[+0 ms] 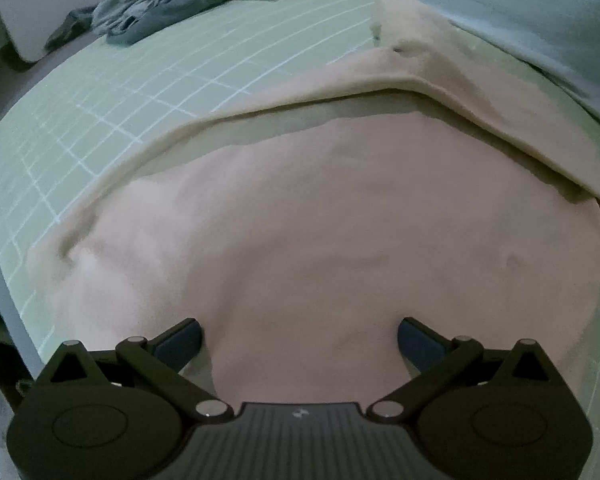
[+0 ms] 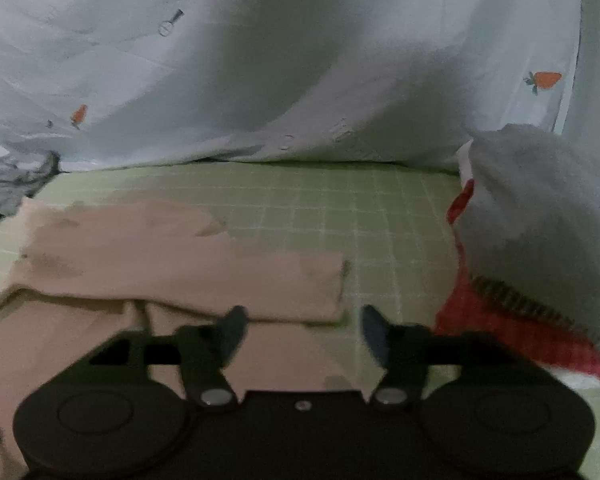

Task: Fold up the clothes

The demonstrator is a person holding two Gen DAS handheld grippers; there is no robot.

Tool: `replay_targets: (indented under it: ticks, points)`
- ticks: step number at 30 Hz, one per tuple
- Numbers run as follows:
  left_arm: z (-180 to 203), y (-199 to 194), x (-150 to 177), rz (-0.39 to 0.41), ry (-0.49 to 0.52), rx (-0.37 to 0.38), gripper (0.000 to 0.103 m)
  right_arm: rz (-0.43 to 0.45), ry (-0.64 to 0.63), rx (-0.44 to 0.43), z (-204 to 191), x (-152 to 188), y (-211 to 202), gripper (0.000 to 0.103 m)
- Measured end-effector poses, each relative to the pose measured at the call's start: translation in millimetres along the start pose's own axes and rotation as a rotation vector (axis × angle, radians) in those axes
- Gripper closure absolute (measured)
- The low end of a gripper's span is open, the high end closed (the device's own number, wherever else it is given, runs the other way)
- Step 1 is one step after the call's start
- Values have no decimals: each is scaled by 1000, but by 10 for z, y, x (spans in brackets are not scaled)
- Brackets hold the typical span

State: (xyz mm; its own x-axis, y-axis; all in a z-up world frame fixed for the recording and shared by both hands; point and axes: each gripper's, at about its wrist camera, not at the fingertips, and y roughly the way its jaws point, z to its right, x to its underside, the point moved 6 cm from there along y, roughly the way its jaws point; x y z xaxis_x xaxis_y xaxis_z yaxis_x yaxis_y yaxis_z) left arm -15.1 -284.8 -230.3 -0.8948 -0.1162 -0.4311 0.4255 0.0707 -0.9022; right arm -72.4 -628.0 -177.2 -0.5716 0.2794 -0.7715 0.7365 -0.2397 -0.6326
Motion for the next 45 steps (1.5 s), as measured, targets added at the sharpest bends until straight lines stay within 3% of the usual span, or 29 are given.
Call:
replay_targets:
  ticks: [1, 6, 9, 14, 21, 25, 31, 36, 38, 41, 44, 45]
  points:
    - [-5, 0, 1, 1, 16, 10, 0, 11, 16, -27, -29, 28, -47, 0]
    - [-28, -24, 27, 15, 107, 69, 0, 32, 110, -101, -242, 188, -251, 0]
    - [-83, -65, 65, 26, 170, 144, 0, 16, 151, -113, -440, 308, -299, 0]
    - [-461, -181, -91, 45, 170, 294, 0, -10, 208, -143, -940, 501, -393, 0]
    - [-1452, -222, -563, 174, 221, 269, 0, -95, 302, -189, -1905, 755, -402, 0]
    - [-2054, -55, -805, 179, 211, 253, 0, -154, 294, -246, -2688, 915, -334, 0]
    - [-2603, 88, -1094, 193, 247, 242, 0, -125, 261, -312, -3797, 990, -295, 0]
    - [-2846, 174, -1081, 165, 283, 263, 0, -127, 146, -278, -4415, 1016, -209, 0]
    - [-2898, 218, -1074, 158, 299, 269, 0, -132, 102, -218, -4550, 1066, -147, 4]
    - [-2991, 220, -1026, 152, 315, 279, 0, -173, 48, -94, -4632, 1139, -18, 32]
    - [-3065, 218, -984, 144, 322, 287, 0, -161, 13, -75, -4589, 1163, -71, 49]
    - [-3079, 223, -984, 140, 319, 288, 0, -162, 8, -77, -4582, 1156, -79, 60]
